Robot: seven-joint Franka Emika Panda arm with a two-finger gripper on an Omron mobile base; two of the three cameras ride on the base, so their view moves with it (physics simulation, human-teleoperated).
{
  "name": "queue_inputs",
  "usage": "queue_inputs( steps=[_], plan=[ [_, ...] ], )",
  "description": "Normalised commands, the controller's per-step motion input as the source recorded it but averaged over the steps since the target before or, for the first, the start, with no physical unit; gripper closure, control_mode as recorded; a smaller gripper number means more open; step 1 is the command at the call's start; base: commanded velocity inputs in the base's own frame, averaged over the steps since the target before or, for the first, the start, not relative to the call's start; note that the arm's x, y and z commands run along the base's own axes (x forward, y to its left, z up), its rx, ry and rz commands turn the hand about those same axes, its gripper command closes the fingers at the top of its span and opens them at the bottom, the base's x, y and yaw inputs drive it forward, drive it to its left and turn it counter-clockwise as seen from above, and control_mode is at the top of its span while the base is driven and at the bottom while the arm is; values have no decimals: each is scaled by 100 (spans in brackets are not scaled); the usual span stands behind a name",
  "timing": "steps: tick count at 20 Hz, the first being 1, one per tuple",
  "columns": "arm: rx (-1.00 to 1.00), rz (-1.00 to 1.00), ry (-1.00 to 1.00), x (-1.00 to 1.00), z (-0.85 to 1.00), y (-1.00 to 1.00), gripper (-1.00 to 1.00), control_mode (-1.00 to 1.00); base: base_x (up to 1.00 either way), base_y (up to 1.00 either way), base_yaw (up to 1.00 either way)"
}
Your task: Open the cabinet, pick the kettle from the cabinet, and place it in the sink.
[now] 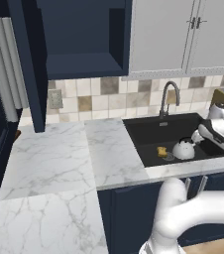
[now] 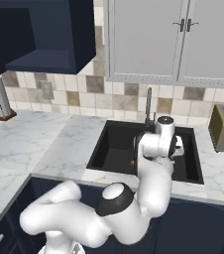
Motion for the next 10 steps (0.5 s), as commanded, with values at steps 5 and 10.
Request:
queue_inputs(
  steps=[5, 10],
  plan=[
    [0, -8, -8, -19, 39, 6, -100, -100, 0, 0, 0],
    [0, -7, -10, -21, 39, 11, -100, -100, 0, 0, 0]
  ],
)
